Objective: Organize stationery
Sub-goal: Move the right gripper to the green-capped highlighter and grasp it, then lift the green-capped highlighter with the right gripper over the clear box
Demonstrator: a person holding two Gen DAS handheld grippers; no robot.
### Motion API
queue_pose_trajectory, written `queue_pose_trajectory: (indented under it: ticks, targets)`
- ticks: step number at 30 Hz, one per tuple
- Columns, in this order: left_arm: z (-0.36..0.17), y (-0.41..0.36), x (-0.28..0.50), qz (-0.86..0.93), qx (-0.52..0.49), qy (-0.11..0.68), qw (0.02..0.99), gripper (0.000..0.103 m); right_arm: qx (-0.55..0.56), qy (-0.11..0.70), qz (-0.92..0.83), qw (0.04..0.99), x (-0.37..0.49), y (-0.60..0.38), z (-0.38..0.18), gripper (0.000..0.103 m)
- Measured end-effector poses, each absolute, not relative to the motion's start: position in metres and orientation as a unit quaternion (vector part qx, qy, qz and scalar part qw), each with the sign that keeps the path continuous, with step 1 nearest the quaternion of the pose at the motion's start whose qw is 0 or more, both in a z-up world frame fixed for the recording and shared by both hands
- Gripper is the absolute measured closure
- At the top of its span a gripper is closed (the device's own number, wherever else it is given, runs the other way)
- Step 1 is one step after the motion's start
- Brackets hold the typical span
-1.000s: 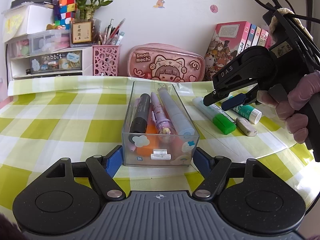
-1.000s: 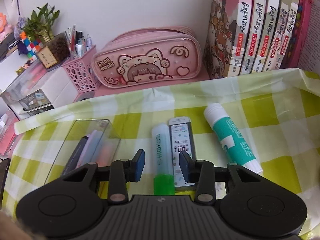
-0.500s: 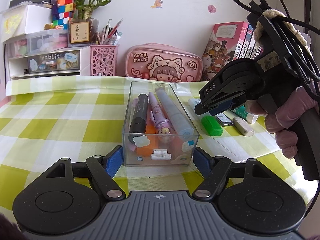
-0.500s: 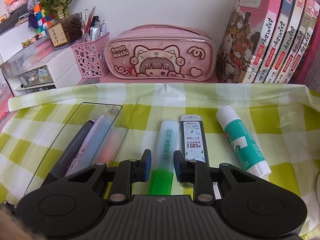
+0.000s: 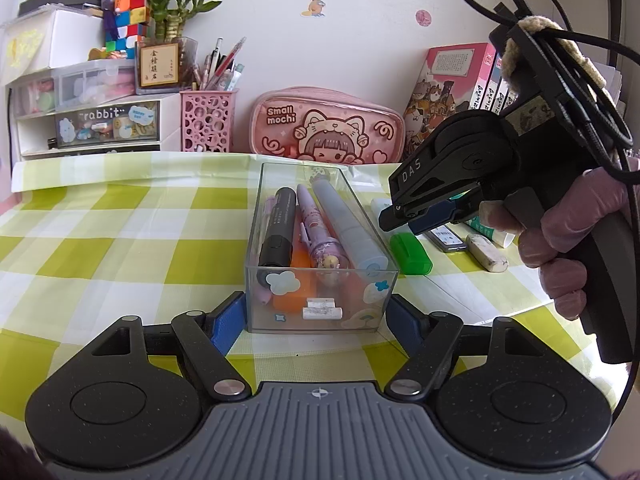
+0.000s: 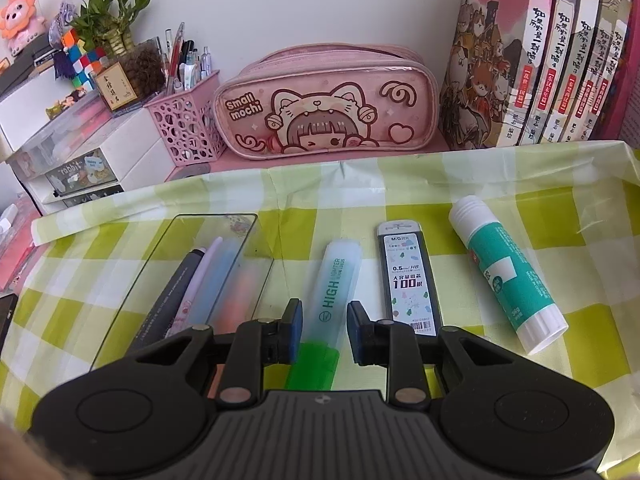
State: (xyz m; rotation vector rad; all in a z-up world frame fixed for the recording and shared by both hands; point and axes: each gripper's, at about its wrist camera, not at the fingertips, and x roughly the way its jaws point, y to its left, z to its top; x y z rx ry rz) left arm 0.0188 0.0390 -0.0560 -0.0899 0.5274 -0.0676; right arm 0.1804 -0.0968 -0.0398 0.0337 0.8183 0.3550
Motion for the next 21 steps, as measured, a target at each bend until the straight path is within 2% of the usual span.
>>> queue_pose_trajectory:
  ticks: [11, 21]
  targets:
    - [-0.056, 0.039, 0.019, -0.033, -0.045, 0.26, 0.964, 0.029, -0.018, 0.387, 0.15, 0.91, 0.175, -0.084, -0.043, 0.076]
    - [-0.056, 0.039, 0.019, -0.033, -0.045, 0.26, 0.964, 0.029, 0.063, 0.389, 0.147, 0.907, 0.164, -0.105, -0.042, 0.077]
